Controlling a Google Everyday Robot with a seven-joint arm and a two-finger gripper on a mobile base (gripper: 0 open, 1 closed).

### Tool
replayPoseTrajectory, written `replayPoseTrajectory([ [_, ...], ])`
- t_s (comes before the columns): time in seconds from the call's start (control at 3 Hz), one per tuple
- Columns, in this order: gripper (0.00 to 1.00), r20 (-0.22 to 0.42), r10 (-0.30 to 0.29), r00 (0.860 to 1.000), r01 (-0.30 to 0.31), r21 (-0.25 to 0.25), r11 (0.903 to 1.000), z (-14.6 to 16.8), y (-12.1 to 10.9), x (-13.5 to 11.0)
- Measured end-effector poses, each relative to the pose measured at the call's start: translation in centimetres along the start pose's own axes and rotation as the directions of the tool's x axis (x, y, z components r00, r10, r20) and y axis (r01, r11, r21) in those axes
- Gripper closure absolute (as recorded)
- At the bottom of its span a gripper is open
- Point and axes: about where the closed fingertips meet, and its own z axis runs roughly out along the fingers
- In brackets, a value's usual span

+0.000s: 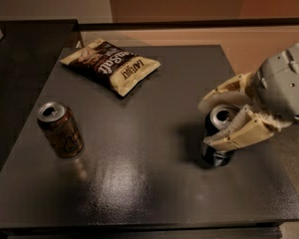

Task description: Knock pepsi can over

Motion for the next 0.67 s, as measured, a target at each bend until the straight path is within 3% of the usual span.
replayPoseTrajectory([
  [0.33, 1.0, -0.151, -0.025, 0.988, 0.03, 0.034, 0.999, 0.0, -1.4, -1.2],
  [0.67, 1.0, -0.301, -0.018, 0.954, 0.026, 0.023, 0.9994, 1.4, -2.8, -1.3],
])
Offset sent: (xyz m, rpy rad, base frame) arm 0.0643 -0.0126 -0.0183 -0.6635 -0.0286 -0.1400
